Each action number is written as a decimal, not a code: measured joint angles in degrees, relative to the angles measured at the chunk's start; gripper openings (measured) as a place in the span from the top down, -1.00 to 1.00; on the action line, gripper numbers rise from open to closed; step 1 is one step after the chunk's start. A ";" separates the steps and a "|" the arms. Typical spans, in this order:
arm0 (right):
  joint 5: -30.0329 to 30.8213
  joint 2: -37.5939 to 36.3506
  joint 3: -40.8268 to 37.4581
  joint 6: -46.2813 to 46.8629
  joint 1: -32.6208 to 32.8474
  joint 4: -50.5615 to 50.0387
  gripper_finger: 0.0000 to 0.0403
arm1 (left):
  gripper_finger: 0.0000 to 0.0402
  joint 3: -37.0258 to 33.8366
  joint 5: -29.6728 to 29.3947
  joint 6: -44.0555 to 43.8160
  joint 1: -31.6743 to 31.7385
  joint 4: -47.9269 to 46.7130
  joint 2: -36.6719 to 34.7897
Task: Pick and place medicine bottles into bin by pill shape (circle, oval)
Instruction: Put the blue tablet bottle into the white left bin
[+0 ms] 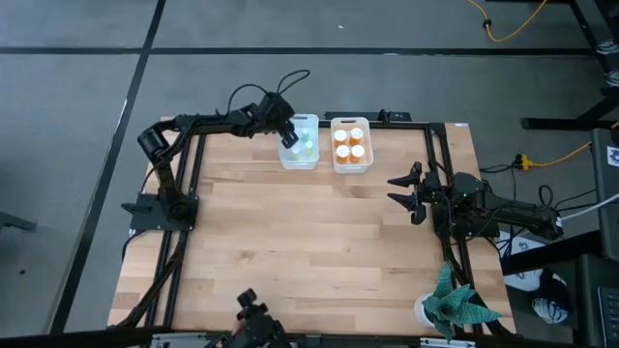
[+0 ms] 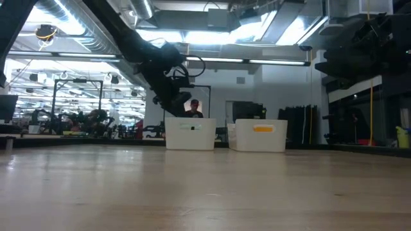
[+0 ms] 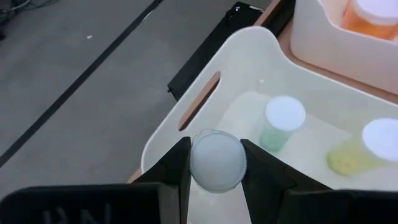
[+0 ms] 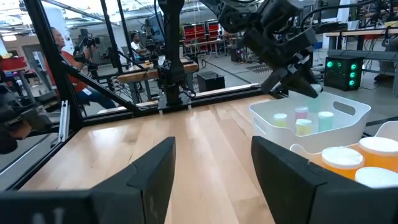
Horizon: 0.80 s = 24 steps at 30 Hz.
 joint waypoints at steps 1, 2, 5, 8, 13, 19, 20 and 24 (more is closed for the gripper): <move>0.00 0.00 0.00 0.00 -0.02 0.00 -0.05 | 0.53 -0.01 0.02 0.02 0.15 0.14 0.00; 0.00 0.00 0.00 0.00 -0.02 0.00 -0.05 | 0.53 -0.01 0.02 0.02 0.28 0.11 0.00; 0.00 -0.01 0.00 0.00 -0.01 0.00 -0.05 | 0.53 -0.05 0.05 -0.61 0.52 -0.08 0.00; 0.00 -0.01 0.00 0.00 0.00 -0.01 -0.05 | 0.53 -0.05 0.48 -2.34 0.54 0.06 0.00; 0.00 -0.01 0.00 0.00 -0.01 -0.01 -0.05 | 0.53 -0.05 0.44 -4.79 0.10 0.45 0.00; 0.00 0.00 0.00 0.00 -0.02 0.00 -0.05 | 0.53 0.70 -2.02 -6.40 -1.36 -0.29 0.00; 0.00 0.00 0.00 0.00 -0.02 0.00 -0.05 | 0.53 1.34 -2.55 -6.44 -1.61 -0.76 0.00; 0.00 -0.02 0.00 0.00 0.00 0.00 -0.05 | 0.53 4.15 -2.94 -8.17 -1.95 -2.97 0.00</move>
